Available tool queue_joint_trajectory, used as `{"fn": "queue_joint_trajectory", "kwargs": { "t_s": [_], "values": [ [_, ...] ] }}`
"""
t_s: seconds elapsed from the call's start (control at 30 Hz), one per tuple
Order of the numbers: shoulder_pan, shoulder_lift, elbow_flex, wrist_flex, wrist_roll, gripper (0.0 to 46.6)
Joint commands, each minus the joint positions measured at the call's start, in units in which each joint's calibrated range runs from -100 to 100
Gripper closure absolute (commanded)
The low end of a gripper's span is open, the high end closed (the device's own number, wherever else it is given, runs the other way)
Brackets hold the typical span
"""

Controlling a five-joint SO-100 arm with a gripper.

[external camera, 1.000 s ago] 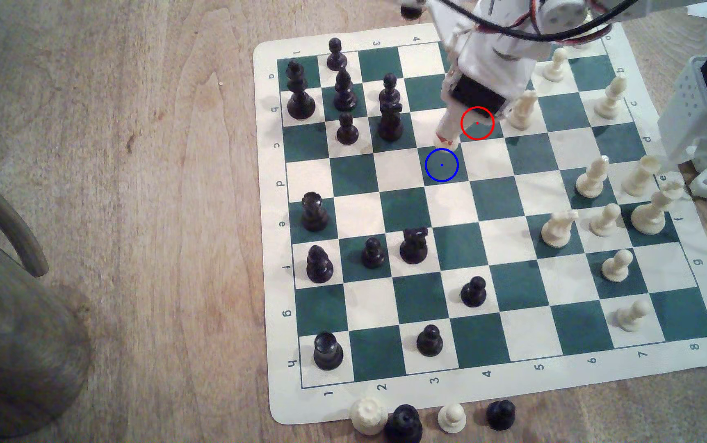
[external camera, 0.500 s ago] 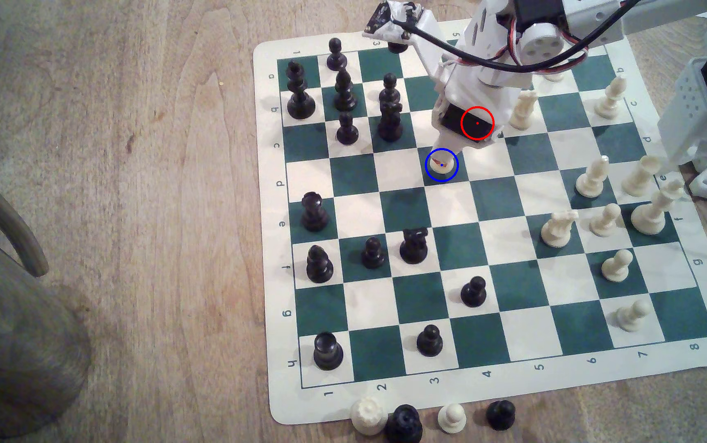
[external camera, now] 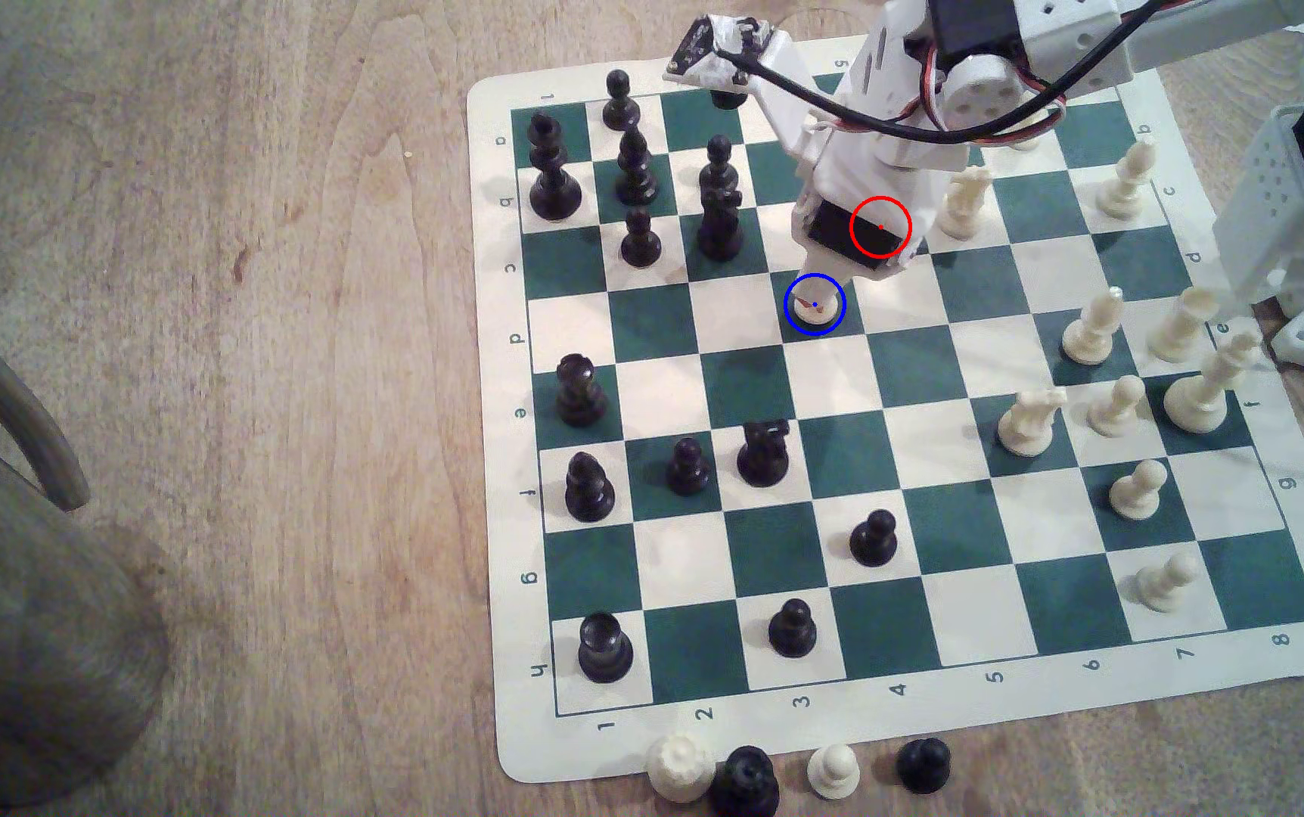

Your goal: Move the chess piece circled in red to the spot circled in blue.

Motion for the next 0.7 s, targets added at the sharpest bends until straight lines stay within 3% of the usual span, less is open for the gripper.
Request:
{"fn": "queue_joint_trajectory", "kwargs": {
  "t_s": [0.0, 0.37, 0.5, 0.53, 0.6, 0.67],
  "values": [
    [1.2, -0.8, -0.9, -0.6, 0.3, 46.4],
    [1.2, -0.8, 0.1, -0.8, 0.3, 46.4],
    [1.2, -0.3, 0.1, -1.0, 0.3, 42.2],
    [1.2, -0.3, 0.1, -1.2, 0.3, 37.3],
    [1.4, -1.1, 1.1, -2.5, 0.3, 32.8],
    [1.6, -1.8, 1.9, -3.3, 0.3, 31.1]
  ]
}}
